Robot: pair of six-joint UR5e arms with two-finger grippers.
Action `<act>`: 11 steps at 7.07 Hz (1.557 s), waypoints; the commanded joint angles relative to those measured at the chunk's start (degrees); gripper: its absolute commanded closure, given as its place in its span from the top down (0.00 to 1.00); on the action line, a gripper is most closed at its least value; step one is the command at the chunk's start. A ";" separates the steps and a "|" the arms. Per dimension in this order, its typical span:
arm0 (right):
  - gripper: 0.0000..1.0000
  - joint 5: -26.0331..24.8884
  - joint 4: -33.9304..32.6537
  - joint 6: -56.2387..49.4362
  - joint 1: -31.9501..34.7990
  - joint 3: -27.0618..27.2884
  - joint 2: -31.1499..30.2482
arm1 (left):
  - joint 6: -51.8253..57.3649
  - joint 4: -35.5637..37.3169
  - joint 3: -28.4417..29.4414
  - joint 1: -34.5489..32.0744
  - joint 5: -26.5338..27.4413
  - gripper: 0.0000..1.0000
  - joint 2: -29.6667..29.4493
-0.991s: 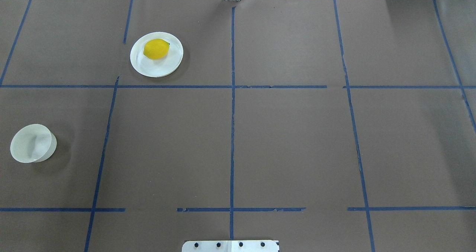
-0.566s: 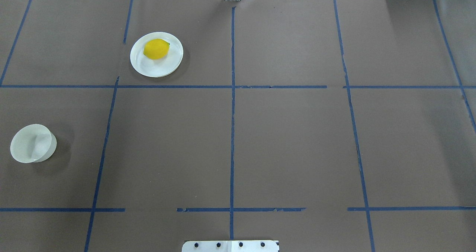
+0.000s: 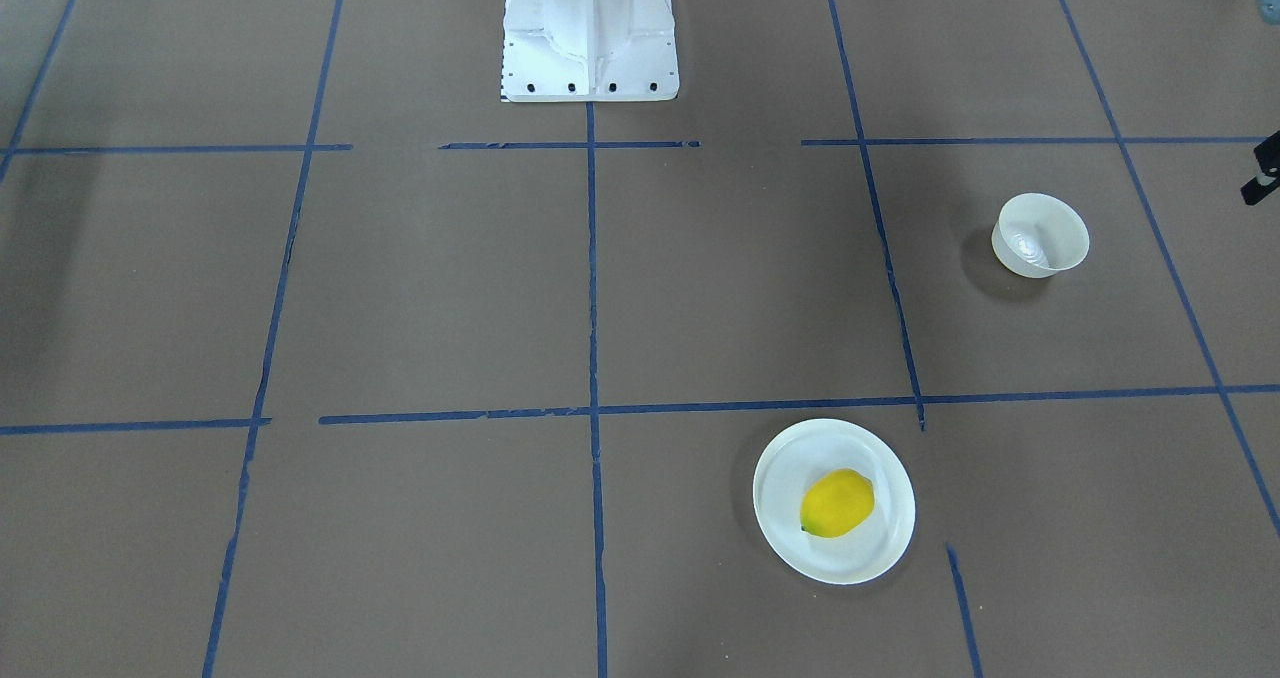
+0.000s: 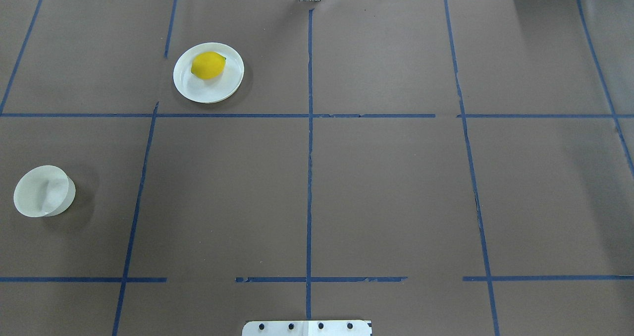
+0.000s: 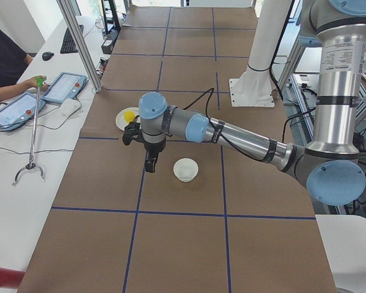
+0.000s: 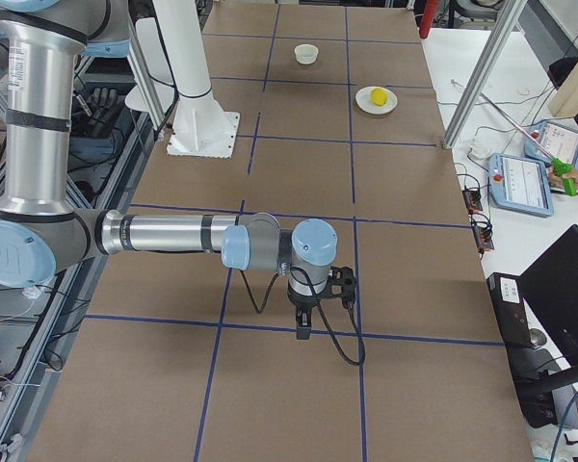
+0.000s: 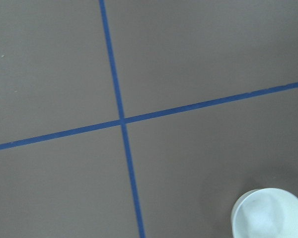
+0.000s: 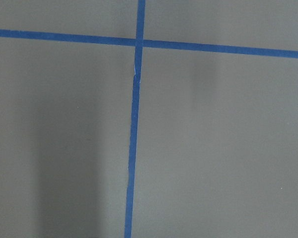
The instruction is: Move lemon from plate to bowl
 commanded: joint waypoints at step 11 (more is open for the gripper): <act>1.00 0.04 0.00 0.00 0.00 0.00 -0.09 | -16.77 -25.39 51.67 24.34 10.82 1.00 -47.87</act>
